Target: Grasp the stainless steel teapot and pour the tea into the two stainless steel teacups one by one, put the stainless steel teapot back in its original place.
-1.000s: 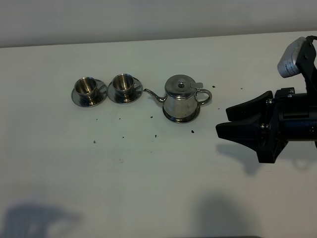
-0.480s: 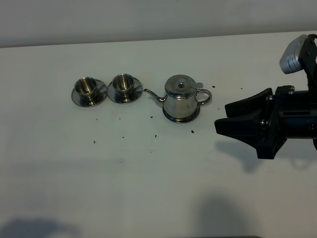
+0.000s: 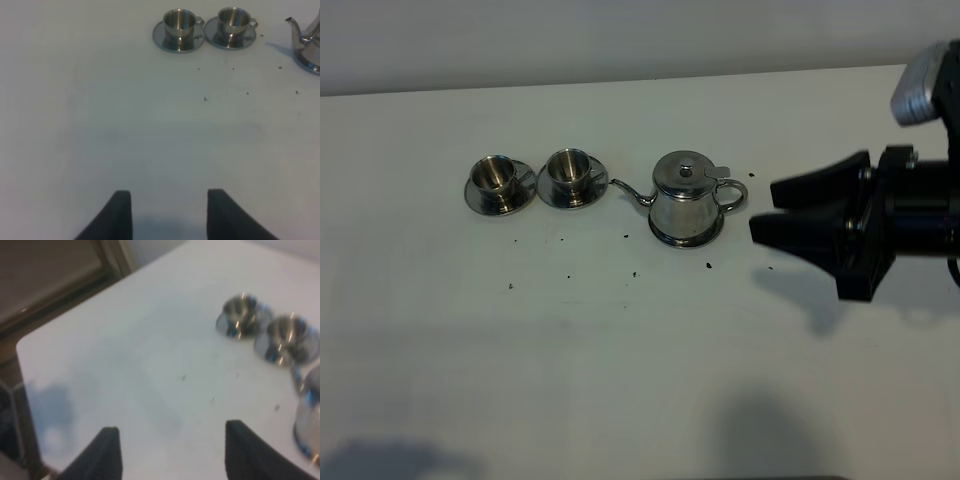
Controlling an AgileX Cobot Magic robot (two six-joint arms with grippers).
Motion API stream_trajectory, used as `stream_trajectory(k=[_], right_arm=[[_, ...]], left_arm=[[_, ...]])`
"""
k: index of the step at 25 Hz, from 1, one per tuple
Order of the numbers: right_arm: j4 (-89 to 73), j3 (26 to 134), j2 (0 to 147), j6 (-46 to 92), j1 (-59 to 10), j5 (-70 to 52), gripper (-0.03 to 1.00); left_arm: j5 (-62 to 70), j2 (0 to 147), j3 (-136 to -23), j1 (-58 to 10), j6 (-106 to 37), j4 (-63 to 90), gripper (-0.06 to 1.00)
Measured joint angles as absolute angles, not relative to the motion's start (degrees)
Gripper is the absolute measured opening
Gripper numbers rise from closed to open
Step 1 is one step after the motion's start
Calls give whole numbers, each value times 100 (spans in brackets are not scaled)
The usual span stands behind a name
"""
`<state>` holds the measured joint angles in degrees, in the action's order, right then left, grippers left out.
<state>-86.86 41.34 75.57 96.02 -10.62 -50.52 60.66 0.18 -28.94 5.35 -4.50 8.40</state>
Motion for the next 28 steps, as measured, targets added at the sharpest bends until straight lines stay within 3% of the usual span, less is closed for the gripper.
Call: stream_trajectory(k=[6,13,20,28], right_arm=[[-8039,5083,7566,9449,-1427,-4498,45],[-5409,6529,8235,7451,-2208,-4292,45],[-3196,8151,9702,5926,-2533,-5256,45],[-2255,9473,10778,6187,-2539,-6046,45]], left_arm=[[6066,18,-2894,535,-450,840,39],[6066,18,-2894,535,-450,840,39],[6066,18,-2894,535,-450,840,39],[6066,18,-2894,535,-450,840,39]])
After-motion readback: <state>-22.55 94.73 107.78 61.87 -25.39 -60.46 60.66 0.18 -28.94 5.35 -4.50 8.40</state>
